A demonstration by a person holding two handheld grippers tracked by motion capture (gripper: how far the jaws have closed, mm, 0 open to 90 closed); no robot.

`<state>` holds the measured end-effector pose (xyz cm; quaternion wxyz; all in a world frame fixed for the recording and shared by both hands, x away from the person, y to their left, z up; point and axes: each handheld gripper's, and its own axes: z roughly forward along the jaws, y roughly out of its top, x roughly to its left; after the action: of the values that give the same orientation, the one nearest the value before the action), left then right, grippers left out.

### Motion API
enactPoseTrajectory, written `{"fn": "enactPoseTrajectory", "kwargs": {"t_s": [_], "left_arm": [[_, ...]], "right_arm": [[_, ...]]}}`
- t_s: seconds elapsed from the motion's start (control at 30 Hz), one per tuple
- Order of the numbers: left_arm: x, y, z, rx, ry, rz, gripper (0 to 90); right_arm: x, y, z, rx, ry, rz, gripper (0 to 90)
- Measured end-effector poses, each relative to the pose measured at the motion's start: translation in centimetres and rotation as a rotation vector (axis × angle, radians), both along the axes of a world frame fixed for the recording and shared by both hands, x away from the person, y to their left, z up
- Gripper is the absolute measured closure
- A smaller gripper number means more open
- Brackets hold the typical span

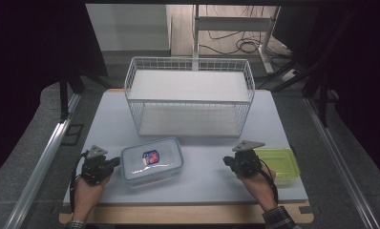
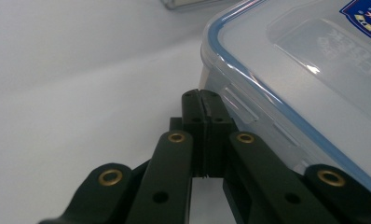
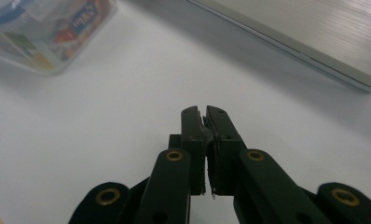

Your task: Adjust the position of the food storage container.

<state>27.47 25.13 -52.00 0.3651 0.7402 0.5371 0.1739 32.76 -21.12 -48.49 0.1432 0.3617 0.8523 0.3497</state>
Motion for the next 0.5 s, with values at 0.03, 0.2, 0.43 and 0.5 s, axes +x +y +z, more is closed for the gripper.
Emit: {"fn": "enactPoseTrajectory", "kwargs": {"t_s": [0.03,0.2,0.43,0.5], "left_arm": [[0.3,-0.3,0.0,0.001,0.000,-0.008,90.0],[1.7,-2.4,0.1,0.007,-0.001,-0.053,90.0],[3.4,-6.0,0.0,0.013,0.007,-0.143,90.0],[3.7,-7.0,-0.1,0.004,0.008,-0.170,90.0]], "right_arm": [[0.0,0.1,0.0,0.001,-0.002,0.002,86.1],[0.1,1.2,0.1,0.030,-0.004,0.010,86.4],[0.1,2.8,-0.3,0.015,-0.018,0.031,86.5],[0.2,2.9,-0.5,0.011,-0.017,0.026,86.5]]}}
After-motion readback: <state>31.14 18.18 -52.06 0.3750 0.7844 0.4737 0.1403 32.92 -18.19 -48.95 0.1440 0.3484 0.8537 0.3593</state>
